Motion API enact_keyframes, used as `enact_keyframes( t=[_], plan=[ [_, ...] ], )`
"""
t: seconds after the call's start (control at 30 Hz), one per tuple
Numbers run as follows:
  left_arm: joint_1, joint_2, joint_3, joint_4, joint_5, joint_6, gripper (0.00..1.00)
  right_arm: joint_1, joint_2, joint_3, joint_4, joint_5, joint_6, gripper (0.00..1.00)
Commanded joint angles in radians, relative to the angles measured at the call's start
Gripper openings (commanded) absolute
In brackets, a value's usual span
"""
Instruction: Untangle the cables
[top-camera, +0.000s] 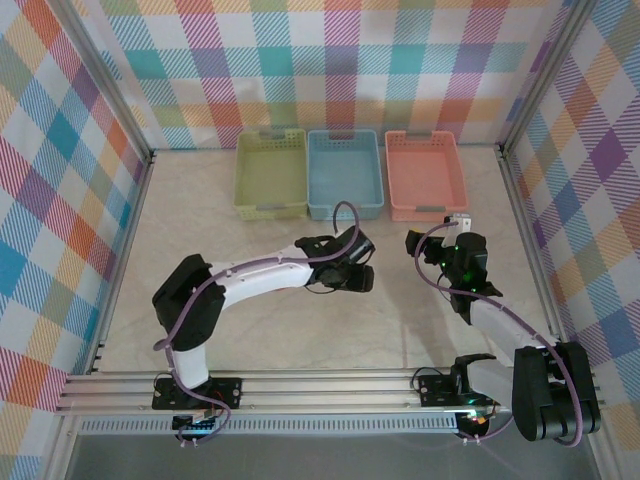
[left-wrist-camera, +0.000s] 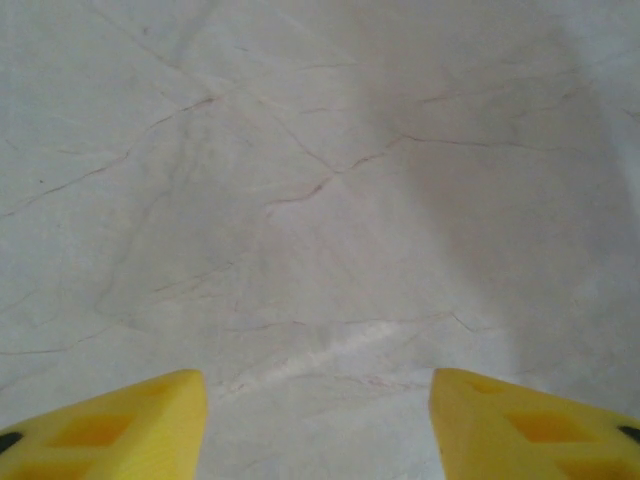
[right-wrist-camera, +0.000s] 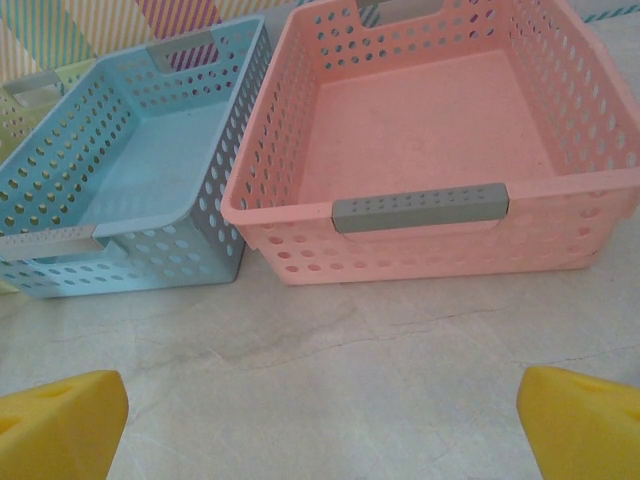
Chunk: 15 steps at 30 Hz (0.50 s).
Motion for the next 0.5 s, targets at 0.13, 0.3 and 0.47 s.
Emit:
enact_keyframes(
  t=[0.13,0.3,0.47],
  plan=[
    [0.190,-0.289,-0.187,-0.091,-0.156,0.003,0.81,0.004,-0.004,0.026,0.004,0.007,0.016,1.00],
    [0.383,-0.425,-0.324,-0.099,-0.186,0.019,0.94,0.004,-0.001,0.029,0.002,0.004,0.015,1.00],
    [0.514,-0.351,-0.344,-0.048,-0.013,0.036,0.95,0.005,-0.002,0.029,-0.003,0.002,0.015,1.00]
  ],
)
